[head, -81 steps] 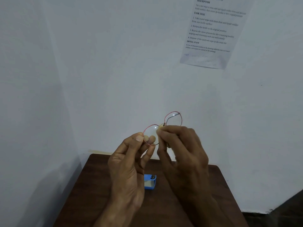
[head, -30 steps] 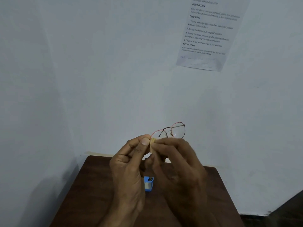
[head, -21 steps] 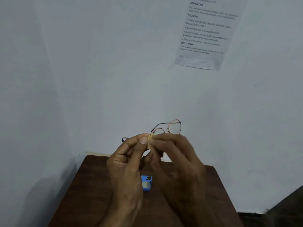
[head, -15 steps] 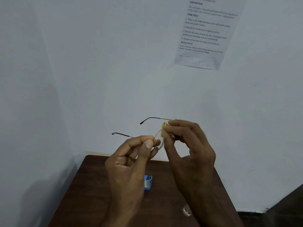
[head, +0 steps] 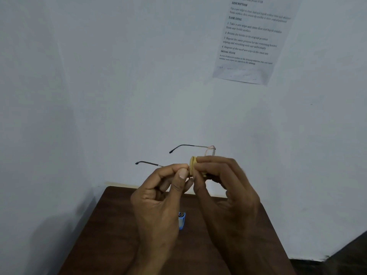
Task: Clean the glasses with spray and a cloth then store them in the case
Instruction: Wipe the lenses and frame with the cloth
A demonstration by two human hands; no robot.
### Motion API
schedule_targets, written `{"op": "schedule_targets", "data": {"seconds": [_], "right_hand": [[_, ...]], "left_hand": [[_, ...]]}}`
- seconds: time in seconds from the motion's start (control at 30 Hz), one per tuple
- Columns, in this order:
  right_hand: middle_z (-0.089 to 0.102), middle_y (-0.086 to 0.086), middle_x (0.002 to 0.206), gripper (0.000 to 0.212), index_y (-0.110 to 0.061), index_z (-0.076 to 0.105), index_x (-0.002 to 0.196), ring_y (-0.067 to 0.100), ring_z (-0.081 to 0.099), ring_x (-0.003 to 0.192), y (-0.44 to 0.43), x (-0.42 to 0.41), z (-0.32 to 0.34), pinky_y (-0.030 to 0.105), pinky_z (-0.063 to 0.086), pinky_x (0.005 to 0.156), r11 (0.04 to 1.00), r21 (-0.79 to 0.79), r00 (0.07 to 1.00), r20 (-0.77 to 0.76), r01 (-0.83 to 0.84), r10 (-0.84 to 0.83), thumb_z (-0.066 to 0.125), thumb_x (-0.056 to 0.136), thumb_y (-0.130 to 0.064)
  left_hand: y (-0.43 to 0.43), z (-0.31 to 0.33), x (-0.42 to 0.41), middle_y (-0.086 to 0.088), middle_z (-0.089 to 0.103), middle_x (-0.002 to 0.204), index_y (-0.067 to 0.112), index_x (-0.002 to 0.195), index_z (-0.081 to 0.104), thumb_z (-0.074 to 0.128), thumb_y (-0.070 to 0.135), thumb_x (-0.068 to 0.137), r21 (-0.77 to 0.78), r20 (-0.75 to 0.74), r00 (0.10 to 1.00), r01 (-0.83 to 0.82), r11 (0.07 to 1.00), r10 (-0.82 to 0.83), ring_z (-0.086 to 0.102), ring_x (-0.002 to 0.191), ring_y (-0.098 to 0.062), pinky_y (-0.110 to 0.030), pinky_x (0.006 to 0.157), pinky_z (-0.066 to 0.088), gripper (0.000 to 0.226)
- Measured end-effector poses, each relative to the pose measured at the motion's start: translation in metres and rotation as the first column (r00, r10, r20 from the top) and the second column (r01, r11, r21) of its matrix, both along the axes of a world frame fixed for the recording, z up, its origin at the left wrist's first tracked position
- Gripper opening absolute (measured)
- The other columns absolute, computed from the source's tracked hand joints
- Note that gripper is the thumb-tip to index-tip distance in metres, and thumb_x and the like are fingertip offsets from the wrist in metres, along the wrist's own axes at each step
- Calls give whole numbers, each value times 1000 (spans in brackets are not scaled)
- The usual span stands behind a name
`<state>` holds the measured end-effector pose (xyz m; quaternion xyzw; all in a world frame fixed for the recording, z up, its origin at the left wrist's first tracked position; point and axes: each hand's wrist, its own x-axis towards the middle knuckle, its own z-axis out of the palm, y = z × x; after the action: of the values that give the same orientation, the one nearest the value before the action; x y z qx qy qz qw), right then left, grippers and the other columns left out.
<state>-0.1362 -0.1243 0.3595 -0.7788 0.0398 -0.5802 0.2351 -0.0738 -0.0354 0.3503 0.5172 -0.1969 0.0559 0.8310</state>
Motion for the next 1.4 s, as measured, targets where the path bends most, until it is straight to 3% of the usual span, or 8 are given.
{"op": "schedule_targets", "data": {"seconds": [0.17, 0.3, 0.47, 0.6, 0.77, 0.9, 1.27, 1.4], "right_hand": [[73, 6, 104, 2, -4, 78, 95, 21, 72, 98, 5, -4, -9, 30, 59, 82, 994, -104, 997, -69, -41, 34, 76, 93, -4], [74, 0, 103, 5, -8, 77, 96, 13, 70, 95, -8, 0, -5, 28, 59, 80, 998, -37, 998, -52, 44, -46, 76, 91, -11], [74, 4, 104, 5, -6, 77, 97, 19, 71, 96, 2, -1, -7, 29, 59, 82, 991, -131, 997, -80, -25, 15, 76, 93, -7], [73, 1, 102, 6, -8, 77, 97, 19, 70, 90, -13, 5, -2, 32, 59, 78, 990, -102, 994, -54, 92, -98, 77, 91, -6], [75, 7, 104, 7, -3, 78, 99, 23, 69, 91, -12, 4, 3, 28, 55, 85, 960, -254, 991, -35, 116, -129, 73, 96, -6], [74, 4, 103, 7, -6, 76, 97, 19, 66, 89, -33, 8, 9, 31, 55, 77, 953, -181, 968, -17, 243, -250, 74, 92, -2], [73, 1, 102, 11, -8, 76, 97, 18, 66, 87, -38, 7, 7, 33, 55, 74, 960, -161, 970, -43, 230, -239, 75, 90, 1], [75, 3, 105, 10, -5, 78, 101, 19, 67, 92, -32, 7, 10, 29, 56, 81, 962, -212, 983, -22, 172, -180, 74, 92, -1]], "left_hand": [[-1, 0, 1, -7, 81, 90, 10, 94, 80, 73, 19, 81, -129, -195, 977, 58, 990, -82, 79, 87, -24, -35, 72, 65, 17], [-2, 1, 3, -12, 80, 92, 5, 100, 78, 72, 16, 83, -196, -254, 957, 90, 976, -139, 79, 90, -29, -37, 74, 66, 22], [0, -1, 4, -15, 79, 96, 10, 94, 81, 75, 20, 79, -288, -338, 919, 101, 952, -200, 76, 86, -28, -30, 62, 62, 19], [-1, -1, 1, -19, 79, 97, 7, 96, 80, 74, 19, 77, -309, -344, 917, 94, 946, -203, 79, 90, -31, -30, 69, 64, 23], [3, 3, -1, -15, 79, 90, 10, 89, 80, 74, 19, 76, -330, -336, 918, 94, 939, -210, 79, 84, -28, -28, 67, 64, 17], [2, 5, -6, -13, 79, 88, 10, 89, 79, 73, 18, 75, -329, -326, 926, 77, 941, -190, 80, 82, -28, -27, 64, 63, 17], [8, 8, -4, -10, 80, 88, 10, 93, 77, 71, 20, 75, -341, -358, 911, 75, 937, -203, 80, 82, -26, -26, 65, 63, 21], [8, 11, -4, -9, 80, 87, 11, 92, 77, 71, 20, 75, -323, -343, 918, 84, 943, -199, 80, 82, -24, -26, 65, 63, 20]]}}
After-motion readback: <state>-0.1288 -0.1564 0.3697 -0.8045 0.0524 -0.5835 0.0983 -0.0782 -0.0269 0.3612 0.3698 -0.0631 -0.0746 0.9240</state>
